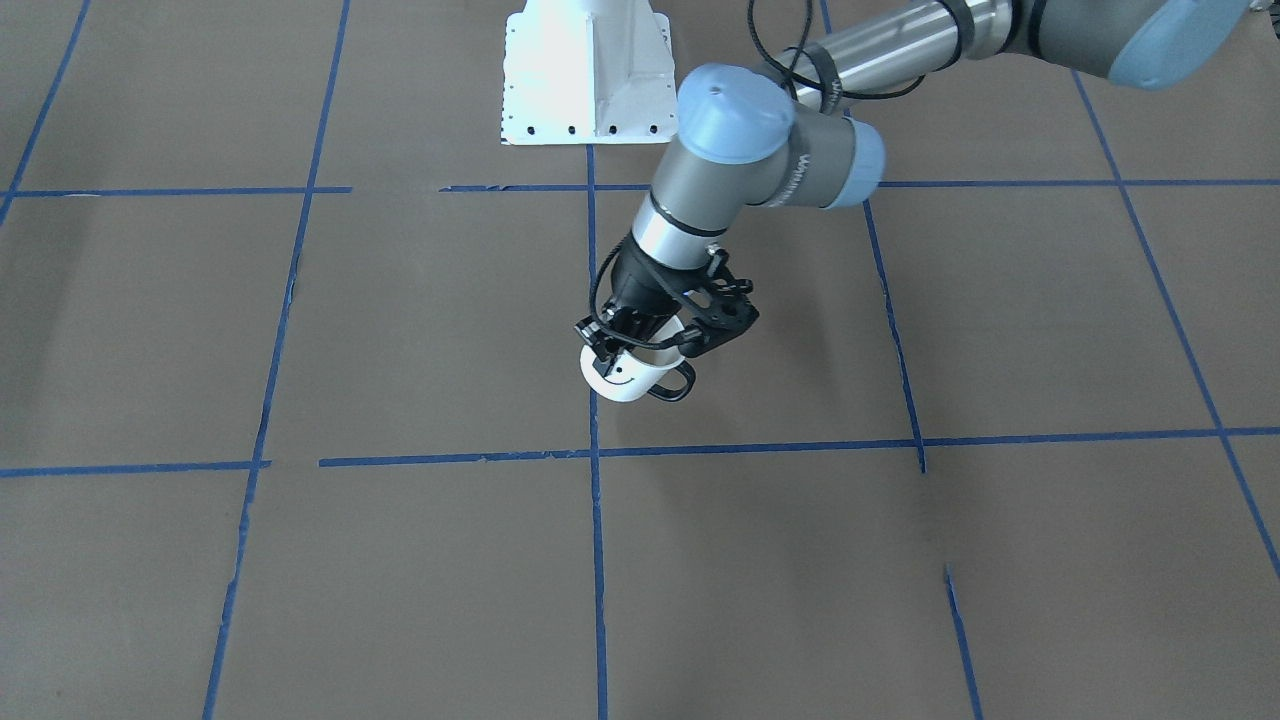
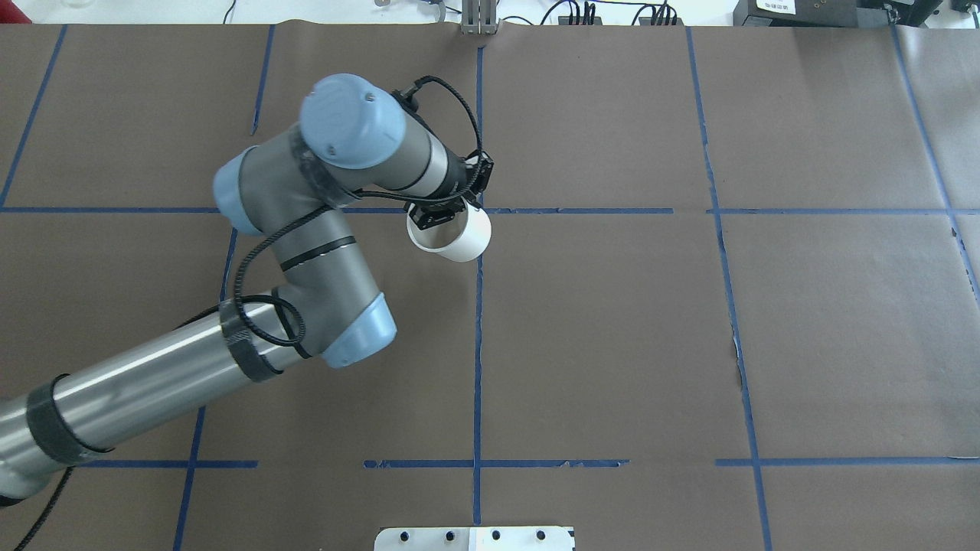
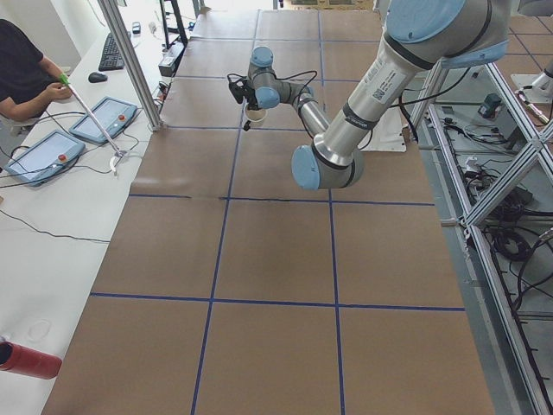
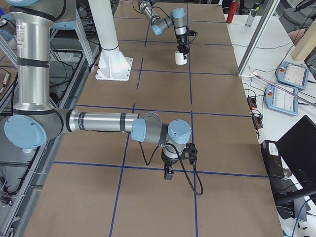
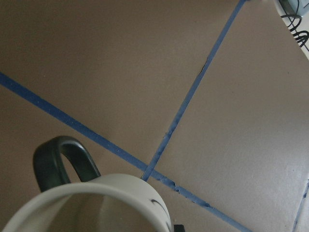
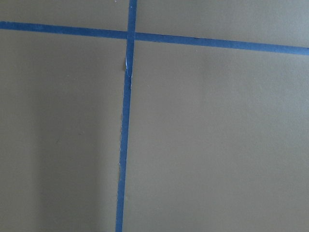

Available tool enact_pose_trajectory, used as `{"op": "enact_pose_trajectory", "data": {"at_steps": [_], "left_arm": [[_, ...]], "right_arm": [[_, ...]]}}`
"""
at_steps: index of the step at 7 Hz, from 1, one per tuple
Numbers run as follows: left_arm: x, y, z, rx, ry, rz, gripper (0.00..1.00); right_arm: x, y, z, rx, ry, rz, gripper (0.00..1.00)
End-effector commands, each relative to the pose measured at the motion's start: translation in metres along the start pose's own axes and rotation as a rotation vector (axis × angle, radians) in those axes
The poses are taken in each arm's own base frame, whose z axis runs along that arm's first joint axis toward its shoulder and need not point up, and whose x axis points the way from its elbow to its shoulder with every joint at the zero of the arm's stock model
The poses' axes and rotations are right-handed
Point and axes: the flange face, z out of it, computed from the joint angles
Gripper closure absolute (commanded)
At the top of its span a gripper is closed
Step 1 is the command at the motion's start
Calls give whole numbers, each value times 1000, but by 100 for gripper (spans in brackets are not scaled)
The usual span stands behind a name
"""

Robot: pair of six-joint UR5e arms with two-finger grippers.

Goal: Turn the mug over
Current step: 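Lift the mug with the left gripper and carry it toward the table center, then rotate the mug upright and lower it onto the table with the left gripper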

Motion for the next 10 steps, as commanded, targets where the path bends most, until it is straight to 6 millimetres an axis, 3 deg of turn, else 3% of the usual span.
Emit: {"op": "enact_pose_trajectory", "data": {"at_steps": [1,2,8,10], "left_arm": [[21,37,29,47,-178,-19,100],[24,36,43,57,-230,18,100],[15,74,60,23,-278,91,100],[13,74,61,25,-290,89,100]], "right_arm": [[0,0,0,0,0,0,0],[0,0,0,0,0,0,0],[0,0,0,0,0,0,0],[0,0,0,0,0,0,0]]}}
